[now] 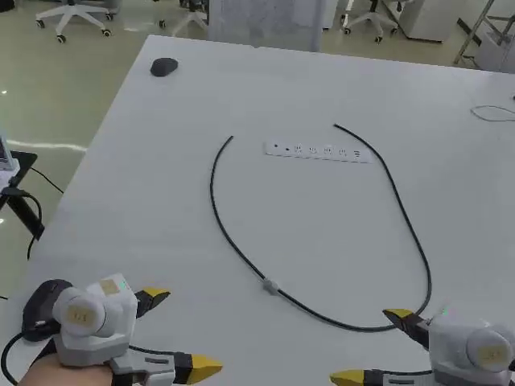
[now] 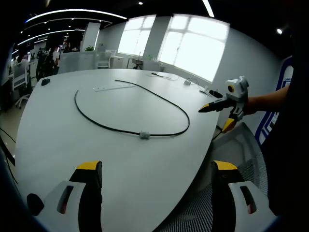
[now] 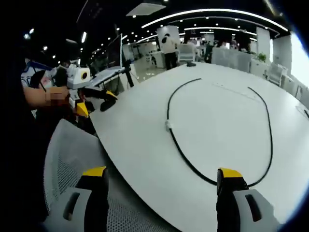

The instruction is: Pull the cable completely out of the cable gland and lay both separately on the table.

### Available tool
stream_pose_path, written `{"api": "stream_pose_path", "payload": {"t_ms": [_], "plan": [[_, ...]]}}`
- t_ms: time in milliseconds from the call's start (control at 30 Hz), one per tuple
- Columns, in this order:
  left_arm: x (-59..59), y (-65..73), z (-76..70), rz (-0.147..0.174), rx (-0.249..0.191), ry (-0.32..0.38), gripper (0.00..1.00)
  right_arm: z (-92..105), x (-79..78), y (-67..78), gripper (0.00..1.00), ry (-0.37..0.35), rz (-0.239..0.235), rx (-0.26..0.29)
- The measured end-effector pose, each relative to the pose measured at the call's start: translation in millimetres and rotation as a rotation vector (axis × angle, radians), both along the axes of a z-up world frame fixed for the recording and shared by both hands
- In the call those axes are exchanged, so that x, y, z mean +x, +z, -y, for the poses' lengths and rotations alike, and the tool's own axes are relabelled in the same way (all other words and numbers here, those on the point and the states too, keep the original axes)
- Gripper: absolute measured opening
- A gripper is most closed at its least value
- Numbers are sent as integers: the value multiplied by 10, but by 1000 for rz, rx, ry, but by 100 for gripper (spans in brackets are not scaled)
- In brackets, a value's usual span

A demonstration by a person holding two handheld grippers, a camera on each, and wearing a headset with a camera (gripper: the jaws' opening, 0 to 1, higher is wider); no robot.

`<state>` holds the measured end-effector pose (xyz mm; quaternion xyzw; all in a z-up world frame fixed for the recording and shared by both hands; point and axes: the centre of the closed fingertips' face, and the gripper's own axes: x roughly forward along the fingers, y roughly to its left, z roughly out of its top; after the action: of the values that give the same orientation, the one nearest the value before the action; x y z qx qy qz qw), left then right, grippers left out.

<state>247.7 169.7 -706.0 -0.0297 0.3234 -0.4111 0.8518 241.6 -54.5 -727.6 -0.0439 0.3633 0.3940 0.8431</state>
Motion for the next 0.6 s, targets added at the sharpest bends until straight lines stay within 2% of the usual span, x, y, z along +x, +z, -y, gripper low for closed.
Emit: {"api": "stream_pose_path", "payload": {"t_ms": [167,333,467,600], "plan": [[9,33,-14,8,-2,-3,95,34,12,-28,91,-6,0,-12],[7,41,-123,17,26,-6,94,51,41,22,91,-24,5,11],[12,33,-193,23,45,7,95,32,20,-13,92,22,-9,-3],[-3,-11,-213,8,69,17,96,17,73,-2,94,38,-11,3]]}}
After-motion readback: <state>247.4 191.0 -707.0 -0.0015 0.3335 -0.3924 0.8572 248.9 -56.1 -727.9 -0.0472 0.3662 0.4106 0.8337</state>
